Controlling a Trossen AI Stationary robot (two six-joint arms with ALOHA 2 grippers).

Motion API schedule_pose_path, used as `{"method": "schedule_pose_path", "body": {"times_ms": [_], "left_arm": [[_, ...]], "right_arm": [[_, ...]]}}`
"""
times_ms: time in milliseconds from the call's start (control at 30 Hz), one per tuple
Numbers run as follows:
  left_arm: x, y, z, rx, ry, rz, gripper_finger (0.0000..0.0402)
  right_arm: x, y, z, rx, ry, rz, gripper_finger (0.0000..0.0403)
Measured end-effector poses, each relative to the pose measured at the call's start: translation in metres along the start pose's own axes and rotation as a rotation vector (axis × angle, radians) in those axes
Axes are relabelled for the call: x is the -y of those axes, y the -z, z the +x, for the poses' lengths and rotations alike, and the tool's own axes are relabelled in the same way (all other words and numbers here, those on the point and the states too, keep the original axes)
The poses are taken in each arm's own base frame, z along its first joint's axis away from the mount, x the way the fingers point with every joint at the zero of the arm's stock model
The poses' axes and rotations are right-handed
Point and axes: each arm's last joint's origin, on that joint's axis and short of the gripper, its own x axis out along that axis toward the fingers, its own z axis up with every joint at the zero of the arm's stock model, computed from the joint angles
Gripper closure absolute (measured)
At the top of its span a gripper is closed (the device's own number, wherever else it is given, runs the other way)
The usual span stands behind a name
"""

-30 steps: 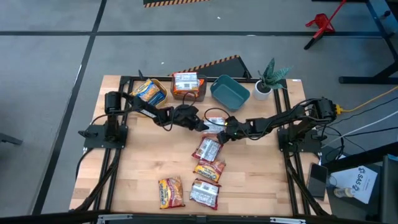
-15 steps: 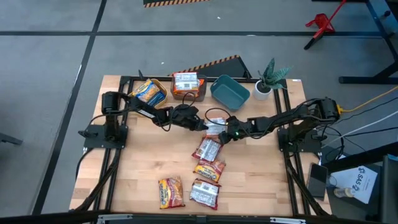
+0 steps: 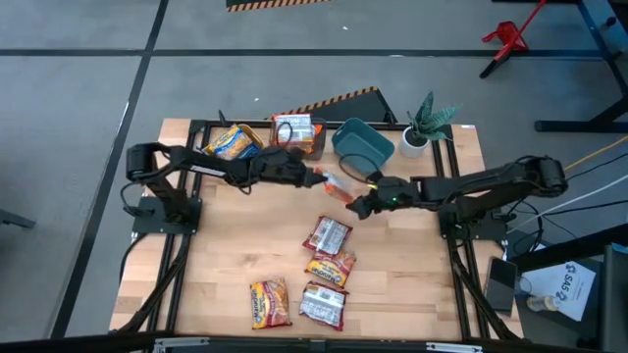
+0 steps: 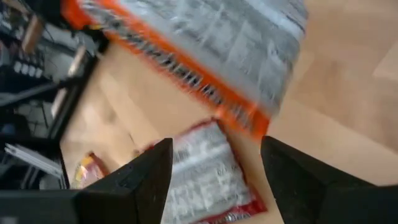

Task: Sort Maruchan noodles
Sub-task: Put the orange noodle pack into the black bin

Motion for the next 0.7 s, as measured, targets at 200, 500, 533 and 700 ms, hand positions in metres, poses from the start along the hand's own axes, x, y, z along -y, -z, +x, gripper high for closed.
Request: {"method": "schedule_pose_path", "body": {"times_ms": [200,500,533,700], "left_arm": [[0.001,-0.037,-0.017,0.148,-0.006,0.036,0.0401],[0.011,-0.097,-0.03,0.199,0.033,0.141,0.0401],[0.012,-0.104,-0.031,0.191,0.011,0.16,0.0401],[0.02,-0.133,-0.04,0.117,-0.015,0.274,0.0401]], "right_arm": [[-0.001,-0.007,-0.007,0.112,0.026,-0.027,0.0171],[0.008,-0.019,-0.006,0.139,0.062,-0.011,0.0171],[0.009,-0.02,-0.005,0.144,0.066,-0.01,0.0171],[0.014,-0.028,-0.006,0.174,0.091,-0.008,0.0171]]}}
